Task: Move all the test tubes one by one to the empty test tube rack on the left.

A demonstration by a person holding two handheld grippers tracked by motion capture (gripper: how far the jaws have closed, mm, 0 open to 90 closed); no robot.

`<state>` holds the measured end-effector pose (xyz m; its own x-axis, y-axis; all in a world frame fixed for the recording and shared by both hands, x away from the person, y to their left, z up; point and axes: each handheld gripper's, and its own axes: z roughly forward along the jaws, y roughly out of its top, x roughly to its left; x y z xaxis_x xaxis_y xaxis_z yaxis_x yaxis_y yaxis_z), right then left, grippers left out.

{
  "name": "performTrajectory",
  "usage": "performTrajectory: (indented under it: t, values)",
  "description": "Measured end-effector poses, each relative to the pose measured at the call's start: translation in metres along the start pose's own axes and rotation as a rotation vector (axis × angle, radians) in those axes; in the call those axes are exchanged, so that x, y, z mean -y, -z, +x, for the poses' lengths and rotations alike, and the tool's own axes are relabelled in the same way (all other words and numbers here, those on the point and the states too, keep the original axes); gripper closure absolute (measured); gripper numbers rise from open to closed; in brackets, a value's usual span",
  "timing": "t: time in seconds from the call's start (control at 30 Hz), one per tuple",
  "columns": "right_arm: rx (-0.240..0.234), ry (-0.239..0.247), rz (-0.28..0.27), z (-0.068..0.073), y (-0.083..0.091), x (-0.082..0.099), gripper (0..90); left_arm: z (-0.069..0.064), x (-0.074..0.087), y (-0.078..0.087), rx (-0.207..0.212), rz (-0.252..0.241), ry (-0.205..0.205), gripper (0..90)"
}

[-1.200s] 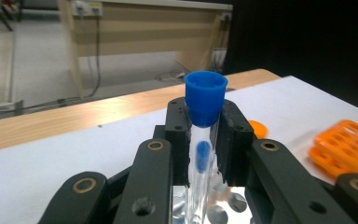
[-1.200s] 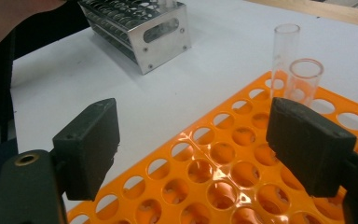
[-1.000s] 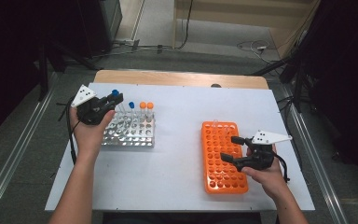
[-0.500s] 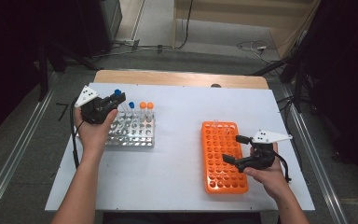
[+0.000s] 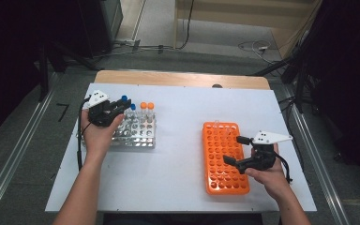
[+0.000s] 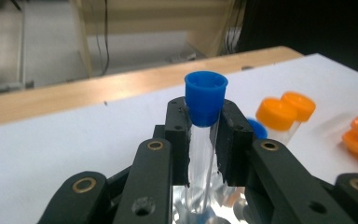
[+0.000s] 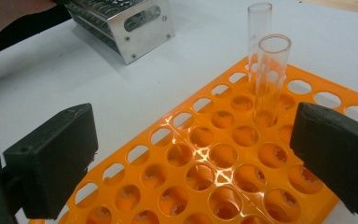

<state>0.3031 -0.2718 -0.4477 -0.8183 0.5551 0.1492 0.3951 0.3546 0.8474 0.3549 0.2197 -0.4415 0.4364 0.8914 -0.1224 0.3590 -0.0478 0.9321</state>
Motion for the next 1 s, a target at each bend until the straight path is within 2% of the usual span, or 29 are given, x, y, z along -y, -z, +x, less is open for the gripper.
performTrajectory:
  t: [0.13,0.37,0.53,0.57,0.67,0.8,0.9,1.0]
  values:
    - [-0.001,0.001,-0.001,0.000,0.000,0.000,0.0,-0.002,-0.001,0.000,-0.023,0.023,-0.010,76.9]
    - [0.000,0.005,0.008,-0.001,-0.002,0.000,0.0,-0.008,0.000,-0.004,-0.037,0.108,-0.053,76.4]
    - [0.005,0.003,0.009,-0.001,-0.003,0.000,0.0,-0.010,0.000,-0.004,-0.047,0.137,-0.040,70.9]
    - [0.007,-0.002,0.009,-0.001,-0.003,0.000,0.0,-0.010,0.000,-0.003,-0.051,0.140,-0.024,68.6]
    - [0.020,-0.004,0.003,-0.003,-0.004,0.000,2.6,-0.009,0.000,-0.001,-0.042,0.133,0.002,64.4]
    - [0.049,-0.026,0.003,-0.007,-0.007,0.001,6.1,-0.009,0.000,0.004,-0.030,0.110,0.027,53.1]
    - [0.096,-0.026,-0.015,-0.011,-0.009,0.001,12.2,-0.012,0.001,0.011,-0.003,0.079,0.027,44.7]
    - [0.085,-0.042,-0.026,-0.016,-0.011,0.001,17.6,-0.017,0.002,0.020,0.009,0.048,0.015,34.8]
